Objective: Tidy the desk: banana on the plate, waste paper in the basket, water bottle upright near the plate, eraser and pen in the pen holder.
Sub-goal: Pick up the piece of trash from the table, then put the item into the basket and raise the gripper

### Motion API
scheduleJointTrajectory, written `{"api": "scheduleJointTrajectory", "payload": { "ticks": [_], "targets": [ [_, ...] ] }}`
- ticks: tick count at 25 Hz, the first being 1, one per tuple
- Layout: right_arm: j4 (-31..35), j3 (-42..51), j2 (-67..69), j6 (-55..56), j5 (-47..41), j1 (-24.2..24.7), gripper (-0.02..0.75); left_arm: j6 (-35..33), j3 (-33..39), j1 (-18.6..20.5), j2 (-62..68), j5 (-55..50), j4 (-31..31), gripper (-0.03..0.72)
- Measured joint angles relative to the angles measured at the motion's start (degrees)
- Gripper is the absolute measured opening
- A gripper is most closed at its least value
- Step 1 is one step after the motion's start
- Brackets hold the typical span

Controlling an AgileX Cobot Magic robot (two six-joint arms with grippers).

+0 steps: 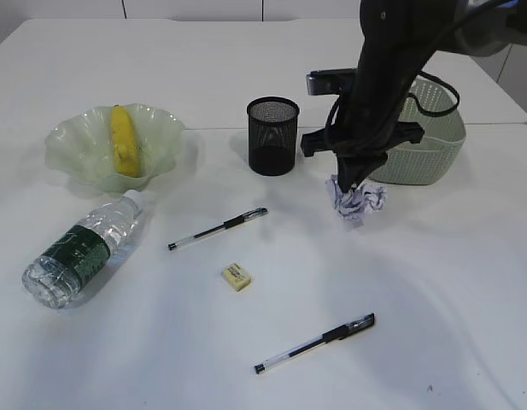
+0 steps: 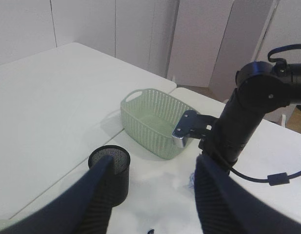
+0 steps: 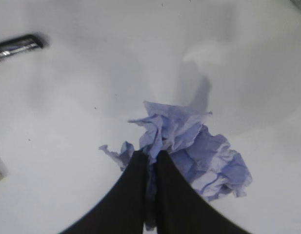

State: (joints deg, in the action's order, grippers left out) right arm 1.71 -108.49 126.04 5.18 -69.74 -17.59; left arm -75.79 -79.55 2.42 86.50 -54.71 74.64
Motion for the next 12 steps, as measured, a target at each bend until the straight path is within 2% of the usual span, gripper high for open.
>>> {"api": "scheduleJointTrajectory", "payload": {
  "ticks": [12],
  "targets": [
    [0.22, -11.81, 0.03, 0.00, -0.59, 0.00, 0.011, 0.00, 0.00, 0.00, 0.00, 0.00, 0.00, 0.377]
  ]
}}
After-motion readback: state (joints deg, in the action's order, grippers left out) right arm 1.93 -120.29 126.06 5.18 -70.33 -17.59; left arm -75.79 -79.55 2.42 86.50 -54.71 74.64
